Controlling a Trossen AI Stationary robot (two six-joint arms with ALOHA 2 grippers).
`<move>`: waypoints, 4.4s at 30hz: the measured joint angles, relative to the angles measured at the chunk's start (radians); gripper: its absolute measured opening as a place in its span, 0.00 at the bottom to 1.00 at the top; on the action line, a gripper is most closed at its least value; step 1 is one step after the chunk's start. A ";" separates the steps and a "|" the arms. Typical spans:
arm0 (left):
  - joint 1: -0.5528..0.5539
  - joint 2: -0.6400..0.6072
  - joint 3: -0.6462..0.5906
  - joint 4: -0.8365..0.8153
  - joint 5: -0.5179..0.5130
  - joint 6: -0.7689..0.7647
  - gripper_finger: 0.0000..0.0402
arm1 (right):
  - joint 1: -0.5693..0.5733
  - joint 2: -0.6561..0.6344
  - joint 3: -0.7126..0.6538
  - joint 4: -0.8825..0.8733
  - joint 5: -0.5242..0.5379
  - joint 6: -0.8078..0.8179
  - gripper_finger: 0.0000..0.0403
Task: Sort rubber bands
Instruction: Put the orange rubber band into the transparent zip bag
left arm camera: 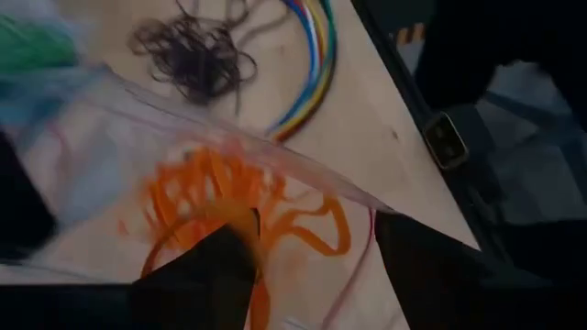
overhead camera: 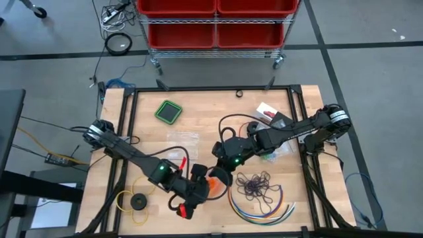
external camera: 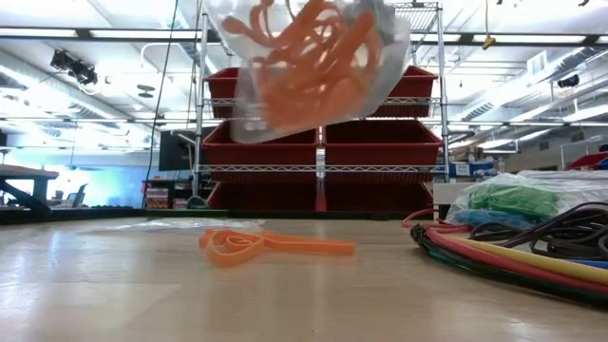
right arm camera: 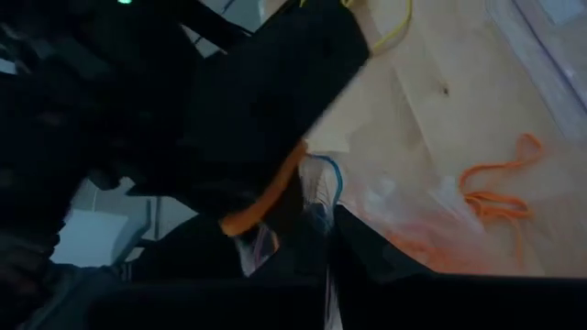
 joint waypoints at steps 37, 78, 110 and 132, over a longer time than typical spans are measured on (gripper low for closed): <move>-0.087 0.005 0.314 -0.339 -0.127 -0.008 0.44 | -0.012 0.000 -0.001 0.001 -0.009 -0.030 0.01; 0.045 -0.059 -0.667 0.406 -0.106 0.038 0.40 | 0.034 -0.001 -0.001 -0.084 0.114 -0.026 0.01; 0.450 -0.123 -0.898 0.795 0.446 0.392 0.41 | 0.142 -0.001 -0.001 -0.165 0.307 0.127 0.01; 0.334 -0.171 -0.878 0.709 0.343 0.294 0.01 | 0.144 -0.001 -0.001 -0.150 0.305 0.082 0.01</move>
